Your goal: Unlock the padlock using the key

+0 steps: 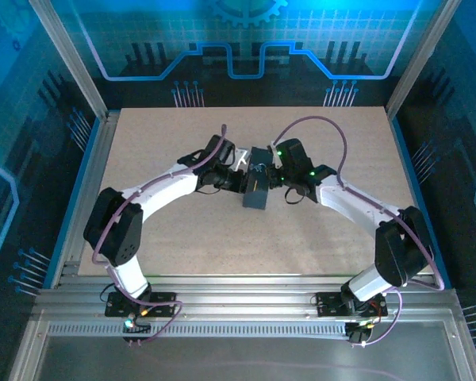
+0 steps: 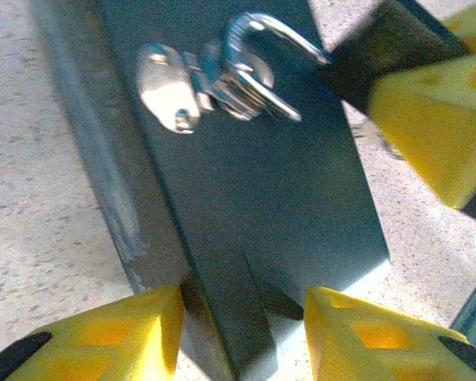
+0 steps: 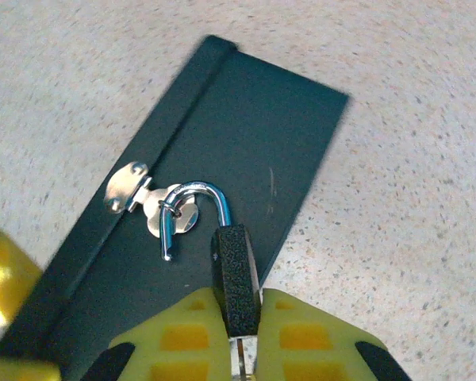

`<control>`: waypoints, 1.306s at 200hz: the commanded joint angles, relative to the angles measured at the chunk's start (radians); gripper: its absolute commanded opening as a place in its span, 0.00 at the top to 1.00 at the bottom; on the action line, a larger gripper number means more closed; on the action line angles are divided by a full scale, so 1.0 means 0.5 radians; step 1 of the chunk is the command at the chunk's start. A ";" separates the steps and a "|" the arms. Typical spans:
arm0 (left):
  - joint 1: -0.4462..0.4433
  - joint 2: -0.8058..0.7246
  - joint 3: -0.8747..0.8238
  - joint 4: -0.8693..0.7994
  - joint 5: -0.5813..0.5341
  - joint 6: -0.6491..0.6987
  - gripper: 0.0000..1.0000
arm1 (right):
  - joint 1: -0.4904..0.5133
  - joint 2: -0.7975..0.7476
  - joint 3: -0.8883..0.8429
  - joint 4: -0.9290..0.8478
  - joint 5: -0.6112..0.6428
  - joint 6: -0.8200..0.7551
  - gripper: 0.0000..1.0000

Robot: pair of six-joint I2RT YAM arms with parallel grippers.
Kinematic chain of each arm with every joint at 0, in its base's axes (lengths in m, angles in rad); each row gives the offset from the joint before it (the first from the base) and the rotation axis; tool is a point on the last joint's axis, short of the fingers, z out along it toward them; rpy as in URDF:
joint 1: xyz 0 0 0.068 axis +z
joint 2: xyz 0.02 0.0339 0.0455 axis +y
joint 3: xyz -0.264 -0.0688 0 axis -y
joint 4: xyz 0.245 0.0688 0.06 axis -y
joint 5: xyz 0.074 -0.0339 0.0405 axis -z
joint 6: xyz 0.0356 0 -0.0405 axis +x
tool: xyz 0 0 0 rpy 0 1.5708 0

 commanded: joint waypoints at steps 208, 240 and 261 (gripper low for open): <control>0.206 -0.065 0.062 0.098 0.000 -0.269 0.53 | -0.101 0.511 0.290 0.428 0.277 0.779 1.00; 0.246 -0.065 0.075 0.049 -0.140 -0.278 0.51 | -0.192 0.382 0.260 0.430 0.249 0.664 0.99; 0.299 -0.130 0.026 0.006 -0.260 -0.251 0.50 | -0.333 0.197 0.151 0.354 0.152 0.534 0.99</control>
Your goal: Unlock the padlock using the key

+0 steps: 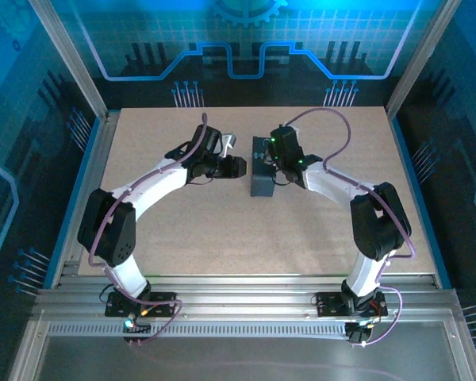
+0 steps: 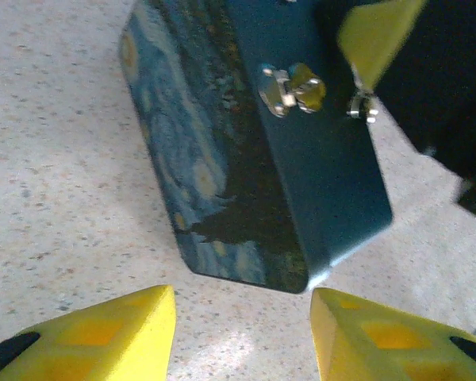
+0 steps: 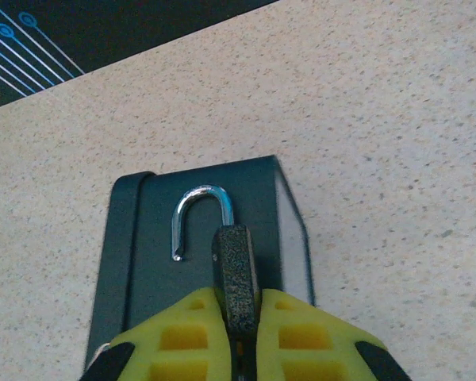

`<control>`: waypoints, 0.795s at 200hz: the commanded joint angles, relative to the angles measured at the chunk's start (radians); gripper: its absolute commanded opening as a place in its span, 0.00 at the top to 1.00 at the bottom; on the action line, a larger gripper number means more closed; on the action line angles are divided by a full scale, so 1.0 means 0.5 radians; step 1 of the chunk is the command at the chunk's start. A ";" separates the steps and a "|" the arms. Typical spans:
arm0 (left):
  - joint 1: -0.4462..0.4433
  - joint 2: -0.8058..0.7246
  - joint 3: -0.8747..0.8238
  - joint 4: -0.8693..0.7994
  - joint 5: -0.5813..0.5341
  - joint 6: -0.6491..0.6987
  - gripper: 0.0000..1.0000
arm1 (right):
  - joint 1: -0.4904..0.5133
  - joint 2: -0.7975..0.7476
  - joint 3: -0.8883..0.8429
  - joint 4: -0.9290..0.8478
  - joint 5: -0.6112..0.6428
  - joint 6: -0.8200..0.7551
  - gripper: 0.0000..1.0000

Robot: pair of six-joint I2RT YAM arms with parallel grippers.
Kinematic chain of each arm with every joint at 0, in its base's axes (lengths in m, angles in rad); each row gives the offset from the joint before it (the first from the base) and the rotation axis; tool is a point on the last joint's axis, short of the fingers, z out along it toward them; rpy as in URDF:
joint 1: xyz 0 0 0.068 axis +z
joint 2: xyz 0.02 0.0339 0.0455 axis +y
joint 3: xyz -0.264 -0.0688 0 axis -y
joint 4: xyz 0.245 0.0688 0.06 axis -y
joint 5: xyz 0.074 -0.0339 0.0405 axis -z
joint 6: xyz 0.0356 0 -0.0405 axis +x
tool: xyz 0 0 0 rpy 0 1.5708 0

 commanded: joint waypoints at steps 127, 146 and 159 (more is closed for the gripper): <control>0.182 -0.374 -0.093 -0.207 -0.613 0.239 0.44 | -0.678 -0.433 -0.927 -0.177 -0.755 -0.416 0.62; 0.202 -0.404 -0.107 -0.220 -0.608 0.240 0.43 | -0.680 -0.501 -0.810 -0.306 -0.830 -0.493 0.48; 0.214 -0.419 -0.119 -0.217 -0.591 0.229 0.42 | -0.653 -0.590 -0.755 -0.330 -0.905 -0.527 0.32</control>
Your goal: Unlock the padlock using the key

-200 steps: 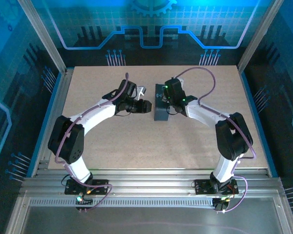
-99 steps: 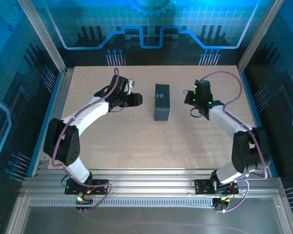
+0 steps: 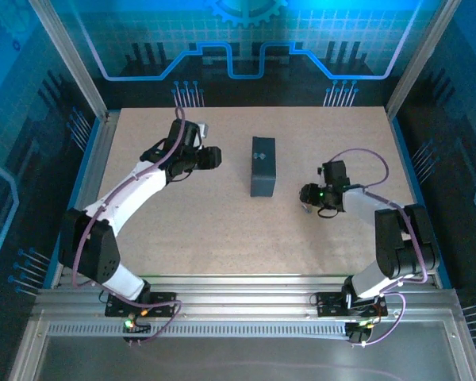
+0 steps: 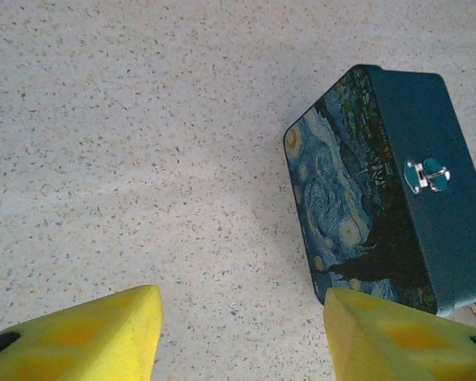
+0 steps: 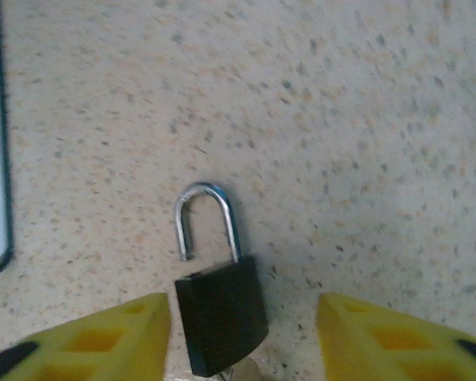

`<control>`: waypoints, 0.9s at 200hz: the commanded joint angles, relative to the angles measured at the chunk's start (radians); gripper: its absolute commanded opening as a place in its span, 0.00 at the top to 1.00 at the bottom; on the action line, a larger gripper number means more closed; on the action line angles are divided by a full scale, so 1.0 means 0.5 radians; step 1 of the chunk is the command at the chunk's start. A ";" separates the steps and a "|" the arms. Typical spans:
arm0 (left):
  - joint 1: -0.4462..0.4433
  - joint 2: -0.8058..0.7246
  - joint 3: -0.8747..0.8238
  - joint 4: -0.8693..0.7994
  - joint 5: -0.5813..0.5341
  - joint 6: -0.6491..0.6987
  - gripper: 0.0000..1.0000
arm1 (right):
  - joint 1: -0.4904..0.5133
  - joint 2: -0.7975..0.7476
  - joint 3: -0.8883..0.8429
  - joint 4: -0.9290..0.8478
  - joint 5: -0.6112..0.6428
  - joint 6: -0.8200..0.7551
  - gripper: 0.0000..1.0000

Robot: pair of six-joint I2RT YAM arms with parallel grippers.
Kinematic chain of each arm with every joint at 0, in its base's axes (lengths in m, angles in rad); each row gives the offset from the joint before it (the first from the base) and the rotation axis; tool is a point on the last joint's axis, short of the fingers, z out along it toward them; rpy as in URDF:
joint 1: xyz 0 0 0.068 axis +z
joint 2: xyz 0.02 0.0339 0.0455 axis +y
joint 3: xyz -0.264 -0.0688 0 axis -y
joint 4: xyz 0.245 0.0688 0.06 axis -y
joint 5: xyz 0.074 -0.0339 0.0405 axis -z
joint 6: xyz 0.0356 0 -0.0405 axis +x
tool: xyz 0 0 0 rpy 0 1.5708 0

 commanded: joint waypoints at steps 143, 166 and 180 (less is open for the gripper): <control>0.050 -0.056 -0.090 -0.068 0.152 0.012 0.41 | 0.741 0.270 1.001 -0.424 0.370 0.167 0.00; 0.050 -0.053 -0.103 -0.069 0.181 0.019 0.41 | 0.794 0.368 1.102 -0.462 0.409 0.162 0.00; 0.050 -0.050 -0.117 -0.055 0.203 0.012 0.41 | 0.817 0.410 1.141 -0.469 0.423 0.183 0.00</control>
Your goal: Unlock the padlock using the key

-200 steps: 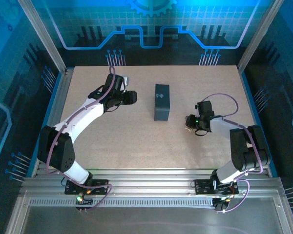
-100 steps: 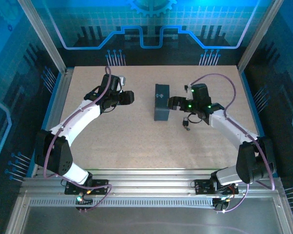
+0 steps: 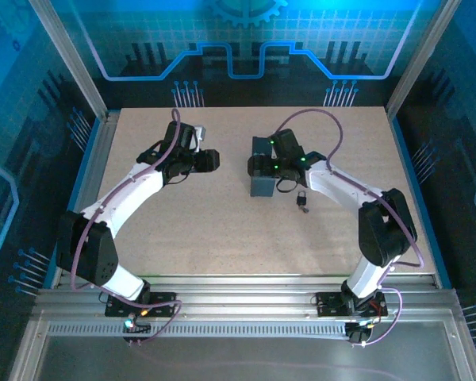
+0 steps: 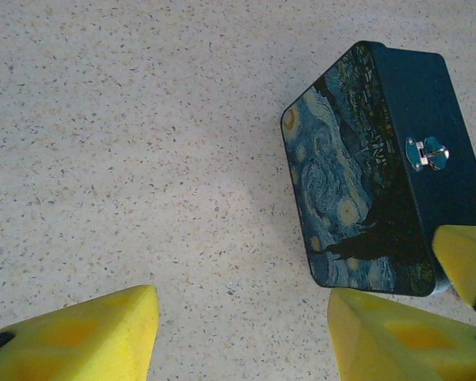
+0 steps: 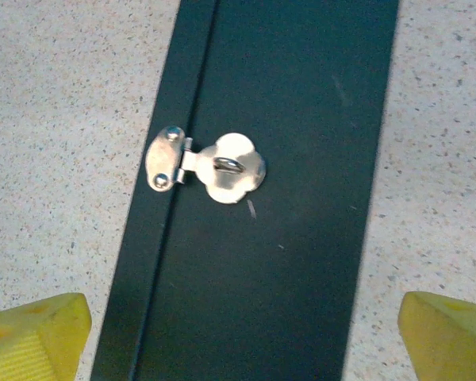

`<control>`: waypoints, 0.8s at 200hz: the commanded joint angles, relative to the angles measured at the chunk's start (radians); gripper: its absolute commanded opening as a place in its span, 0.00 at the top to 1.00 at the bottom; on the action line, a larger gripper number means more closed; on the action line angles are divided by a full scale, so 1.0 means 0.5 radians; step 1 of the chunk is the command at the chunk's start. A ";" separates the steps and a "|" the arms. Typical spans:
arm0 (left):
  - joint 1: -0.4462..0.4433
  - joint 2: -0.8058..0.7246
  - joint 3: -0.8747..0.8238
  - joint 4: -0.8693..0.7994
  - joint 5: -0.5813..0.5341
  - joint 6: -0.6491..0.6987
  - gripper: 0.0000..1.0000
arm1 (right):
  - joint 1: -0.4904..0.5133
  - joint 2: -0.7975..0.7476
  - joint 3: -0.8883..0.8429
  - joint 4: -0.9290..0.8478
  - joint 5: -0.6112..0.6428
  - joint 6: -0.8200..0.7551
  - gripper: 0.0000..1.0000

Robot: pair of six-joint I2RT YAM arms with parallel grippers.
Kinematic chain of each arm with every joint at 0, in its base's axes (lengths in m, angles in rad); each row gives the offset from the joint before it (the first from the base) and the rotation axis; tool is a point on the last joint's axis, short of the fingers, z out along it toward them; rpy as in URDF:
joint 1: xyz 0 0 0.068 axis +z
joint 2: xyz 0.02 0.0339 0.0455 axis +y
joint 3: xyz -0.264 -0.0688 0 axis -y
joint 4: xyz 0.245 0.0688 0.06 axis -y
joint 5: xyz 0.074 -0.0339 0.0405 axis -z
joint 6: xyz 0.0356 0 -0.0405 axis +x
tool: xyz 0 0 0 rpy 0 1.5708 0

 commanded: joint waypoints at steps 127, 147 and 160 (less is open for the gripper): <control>0.014 -0.088 -0.101 -0.077 0.116 0.030 0.41 | -0.043 0.144 -0.036 0.215 -0.460 0.169 0.32; 0.013 -0.101 -0.125 -0.077 0.144 0.018 0.41 | -0.093 0.126 -0.187 0.589 -0.870 0.356 0.35; 0.013 -0.113 -0.136 -0.072 0.153 0.006 0.41 | -0.123 0.161 -0.298 0.932 -1.136 0.572 0.36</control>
